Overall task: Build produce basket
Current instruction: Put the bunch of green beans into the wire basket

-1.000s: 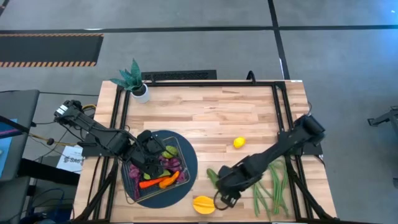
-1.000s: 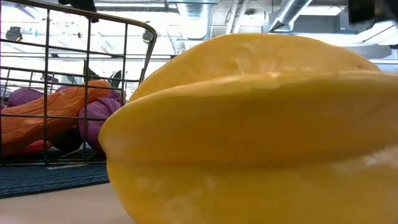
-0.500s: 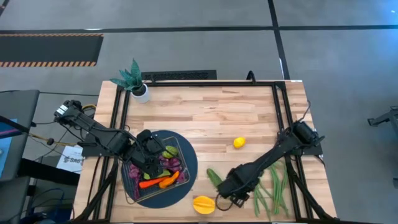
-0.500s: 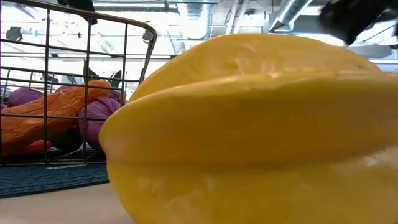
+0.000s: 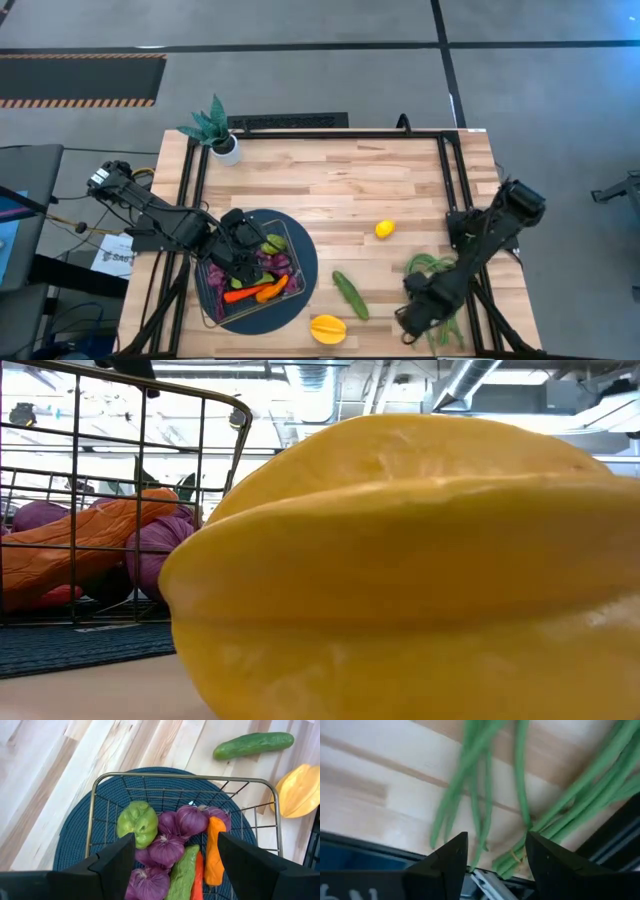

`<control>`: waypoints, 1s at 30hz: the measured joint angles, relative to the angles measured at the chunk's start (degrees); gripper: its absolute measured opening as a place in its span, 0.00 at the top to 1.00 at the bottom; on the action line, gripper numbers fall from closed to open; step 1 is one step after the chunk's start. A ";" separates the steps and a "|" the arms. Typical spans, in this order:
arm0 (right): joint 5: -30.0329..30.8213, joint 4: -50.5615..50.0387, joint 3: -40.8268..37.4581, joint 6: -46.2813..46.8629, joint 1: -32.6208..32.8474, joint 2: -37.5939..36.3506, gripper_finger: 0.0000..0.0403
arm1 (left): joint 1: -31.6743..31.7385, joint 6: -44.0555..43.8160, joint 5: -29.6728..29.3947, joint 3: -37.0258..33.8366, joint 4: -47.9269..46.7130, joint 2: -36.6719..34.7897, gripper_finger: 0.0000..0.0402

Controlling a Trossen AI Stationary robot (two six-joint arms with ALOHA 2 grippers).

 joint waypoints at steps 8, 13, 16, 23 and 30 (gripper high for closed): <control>-0.17 2.86 -6.85 18.86 7.86 -3.65 0.46 | 0.00 -0.18 -0.16 0.00 1.48 0.00 0.34; -0.15 3.81 -7.31 25.39 10.68 -1.57 0.46 | 0.00 -1.02 -0.40 0.00 1.59 0.00 0.34; -0.19 6.05 -7.31 26.00 11.28 1.04 0.46 | 0.00 -1.16 -0.42 0.00 2.60 0.00 0.34; 0.93 8.38 -6.98 25.04 10.39 6.98 0.46 | 0.00 -1.38 -0.38 0.00 4.43 0.00 0.34; 1.56 7.89 -7.15 21.74 9.51 6.70 0.69 | 0.00 -1.45 -0.40 0.00 5.24 0.00 0.34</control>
